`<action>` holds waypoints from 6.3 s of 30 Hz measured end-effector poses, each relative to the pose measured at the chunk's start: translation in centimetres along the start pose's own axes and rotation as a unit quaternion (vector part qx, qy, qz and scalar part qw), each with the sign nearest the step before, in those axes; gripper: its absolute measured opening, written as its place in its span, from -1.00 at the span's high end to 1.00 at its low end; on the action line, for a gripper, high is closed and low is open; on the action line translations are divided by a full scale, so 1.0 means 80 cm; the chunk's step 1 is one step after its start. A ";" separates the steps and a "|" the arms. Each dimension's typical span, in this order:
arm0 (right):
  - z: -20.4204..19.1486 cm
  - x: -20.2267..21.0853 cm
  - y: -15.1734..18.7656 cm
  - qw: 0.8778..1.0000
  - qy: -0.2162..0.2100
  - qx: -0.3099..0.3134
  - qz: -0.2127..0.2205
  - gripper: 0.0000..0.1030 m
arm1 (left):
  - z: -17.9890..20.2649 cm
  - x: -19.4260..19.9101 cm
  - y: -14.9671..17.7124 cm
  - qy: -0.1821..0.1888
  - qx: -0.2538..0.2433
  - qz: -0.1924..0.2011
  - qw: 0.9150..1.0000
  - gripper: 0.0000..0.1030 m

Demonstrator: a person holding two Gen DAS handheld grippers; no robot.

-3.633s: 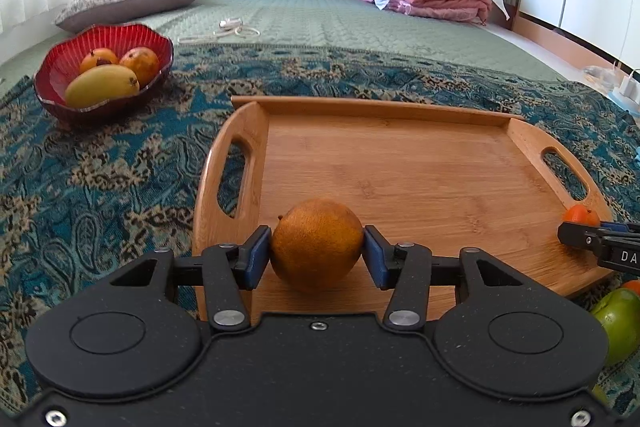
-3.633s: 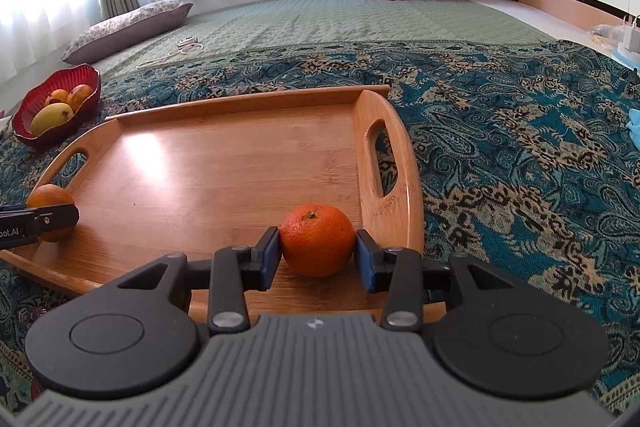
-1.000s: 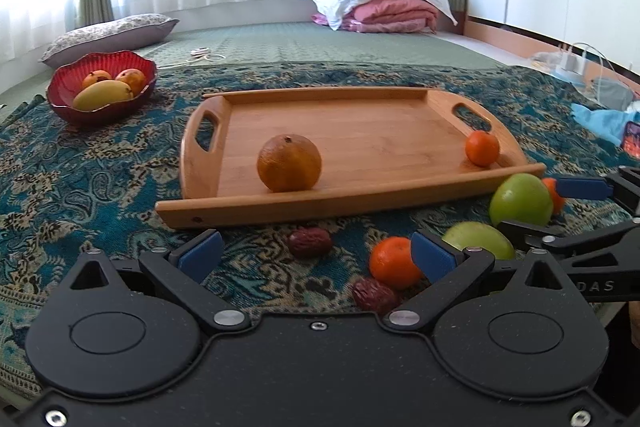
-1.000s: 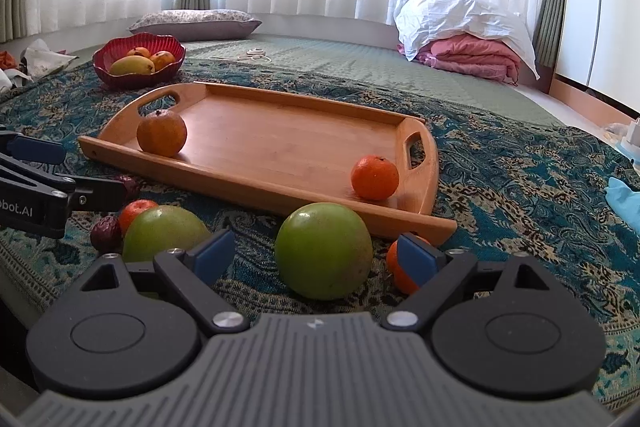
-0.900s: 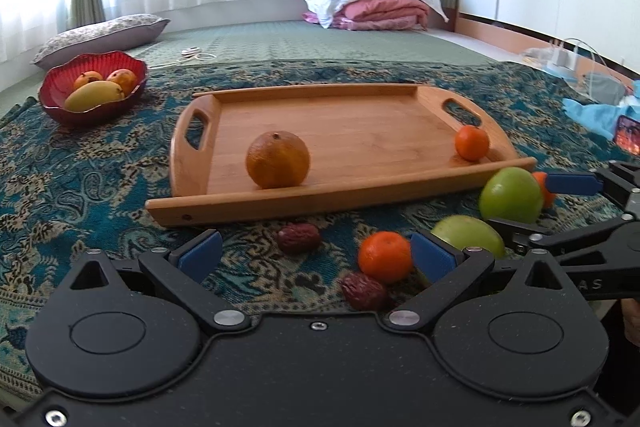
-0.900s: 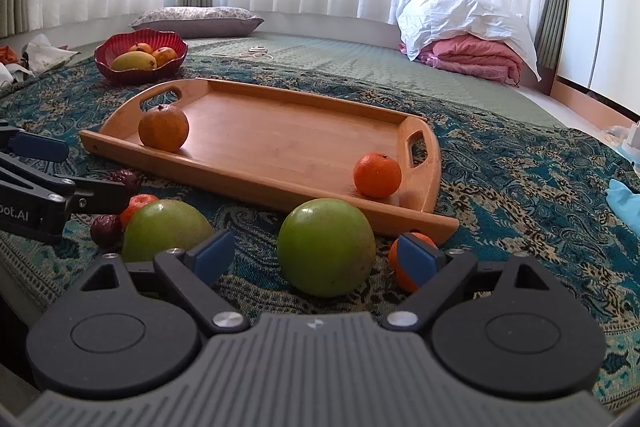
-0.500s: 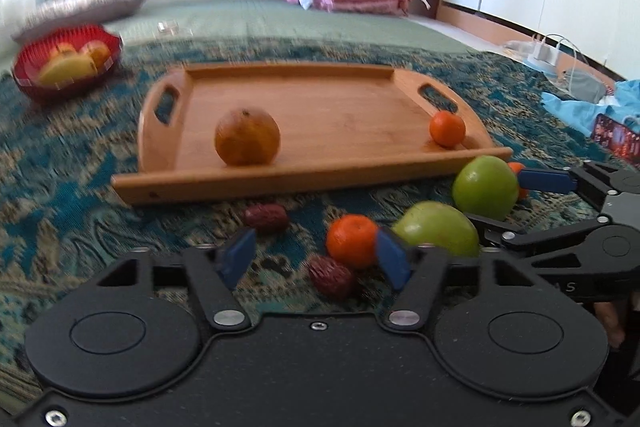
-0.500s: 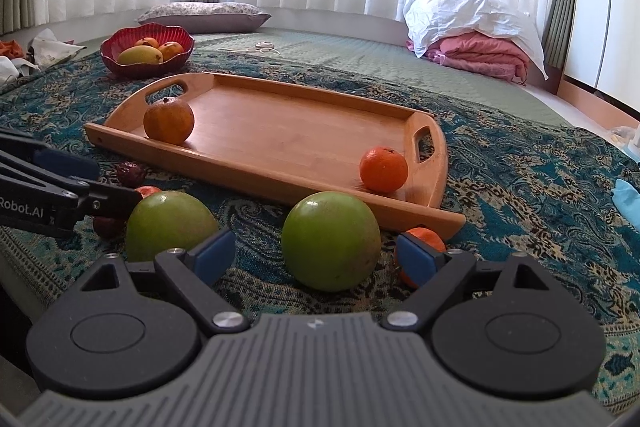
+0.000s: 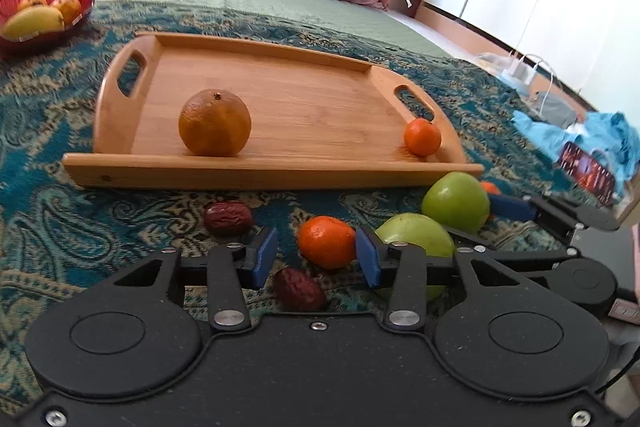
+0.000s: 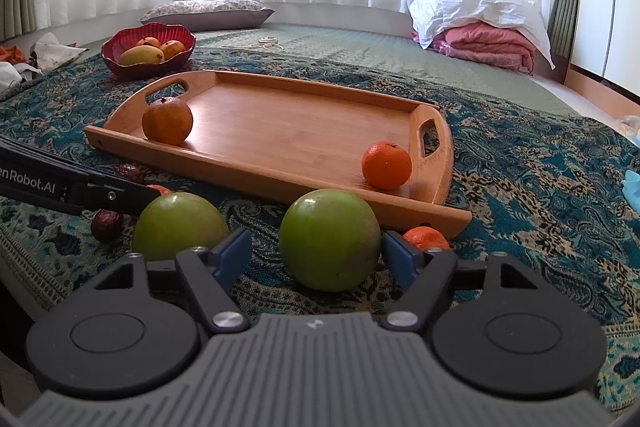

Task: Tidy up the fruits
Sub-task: 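Grasp a small tangerine with the left tool while the right tool grasps a green apple, then carry the tangerine and green apple over the tray and lower them, then open both tools to release the tangerine and green apple on the tray, then withdraw both tools from the tray back toward the loose fruit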

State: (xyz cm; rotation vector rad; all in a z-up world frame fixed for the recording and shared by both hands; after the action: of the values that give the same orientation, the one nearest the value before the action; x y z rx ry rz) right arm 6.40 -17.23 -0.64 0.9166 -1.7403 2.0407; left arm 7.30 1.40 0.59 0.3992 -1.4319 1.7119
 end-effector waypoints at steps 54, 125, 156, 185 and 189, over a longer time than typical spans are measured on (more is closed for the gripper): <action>0.087 -0.055 -0.134 0.990 0.011 -0.140 0.000 -0.14 | -0.044 -0.005 -0.143 -0.129 -0.005 0.092 0.987 0.43; 0.065 -0.066 -0.116 0.996 0.027 -0.076 -0.028 -0.71 | -0.063 -0.029 -0.127 -0.156 -0.009 0.069 0.985 -0.62; -0.009 0.017 -0.038 0.998 -0.021 -0.033 0.056 -0.91 | -0.005 0.048 -0.007 -0.135 -0.058 0.091 0.985 -0.91; -0.045 0.031 0.016 0.998 -0.025 0.001 0.062 -0.99 | 0.000 0.034 0.054 -0.133 -0.046 0.066 0.988 -0.91; -0.047 0.030 0.020 0.998 -0.025 0.004 0.060 -0.99 | -0.002 0.031 0.057 -0.135 -0.045 0.063 0.988 -0.91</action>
State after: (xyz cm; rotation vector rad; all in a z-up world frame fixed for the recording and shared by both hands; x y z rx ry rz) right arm 2.62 -14.37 -0.54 0.8928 -1.8563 2.1160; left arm 2.42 2.58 -0.69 0.5159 -1.7555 1.7359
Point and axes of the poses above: each gripper's, at about its wrist camera, not at the fingertips, and x roughly against the way its jaws point, z to its right, y to its underside, the point moved 3 cm from there along -x, roughly the way its jaws point, and after that the axes turned 7 degrees about -z, right-handed, at the moved point
